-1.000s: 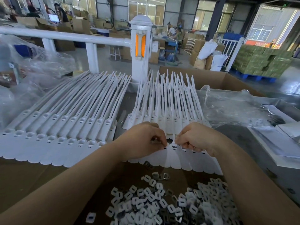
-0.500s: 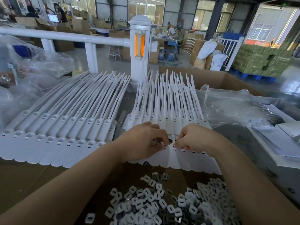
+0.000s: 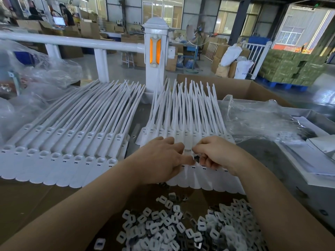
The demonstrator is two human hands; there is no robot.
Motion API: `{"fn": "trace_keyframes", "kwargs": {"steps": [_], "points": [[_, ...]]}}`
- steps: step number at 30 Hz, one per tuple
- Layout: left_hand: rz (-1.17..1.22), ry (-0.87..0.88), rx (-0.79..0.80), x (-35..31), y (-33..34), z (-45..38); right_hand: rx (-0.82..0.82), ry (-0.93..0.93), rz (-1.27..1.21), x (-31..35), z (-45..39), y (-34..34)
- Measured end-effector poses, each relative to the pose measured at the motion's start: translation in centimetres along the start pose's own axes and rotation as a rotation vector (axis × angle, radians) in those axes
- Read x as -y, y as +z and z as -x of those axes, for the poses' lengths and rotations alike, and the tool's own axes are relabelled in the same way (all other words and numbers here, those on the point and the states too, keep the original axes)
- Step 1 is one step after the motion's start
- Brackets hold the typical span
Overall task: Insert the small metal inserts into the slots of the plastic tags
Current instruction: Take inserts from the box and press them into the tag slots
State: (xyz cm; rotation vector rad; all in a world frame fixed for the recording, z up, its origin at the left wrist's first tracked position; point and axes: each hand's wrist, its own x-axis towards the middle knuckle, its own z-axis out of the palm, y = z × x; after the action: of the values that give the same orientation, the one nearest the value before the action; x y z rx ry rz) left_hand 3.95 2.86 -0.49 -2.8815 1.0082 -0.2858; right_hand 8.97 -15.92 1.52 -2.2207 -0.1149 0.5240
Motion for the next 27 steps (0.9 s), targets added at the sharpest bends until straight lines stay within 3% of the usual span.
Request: {"fn": "trace_keyframes", "kwargs": {"steps": [6, 10, 15, 20, 27], "points": [[0.037, -0.082, 0.054, 1.6, -0.5, 1.0, 0.147, -0.191, -0.005, 0.3, 0.4, 0.2], [0.100, -0.122, 0.075, 3.2, -0.5, 1.6, 0.328, -0.383, 0.221, 1.1, 1.5, 0.3], [0.266, -0.194, 0.064, 4.1, -0.7, 2.2, 0.484, -0.463, 0.489, 2.4, 2.6, 0.9], [0.337, -0.207, 0.067, 4.1, -0.9, 2.3, 0.532, -0.537, 0.521, 3.1, 3.0, 2.2], [0.404, -0.245, 0.067, 4.0, -0.9, 2.3, 0.379, -0.578, 0.586, 2.5, 2.3, 3.9]]}}
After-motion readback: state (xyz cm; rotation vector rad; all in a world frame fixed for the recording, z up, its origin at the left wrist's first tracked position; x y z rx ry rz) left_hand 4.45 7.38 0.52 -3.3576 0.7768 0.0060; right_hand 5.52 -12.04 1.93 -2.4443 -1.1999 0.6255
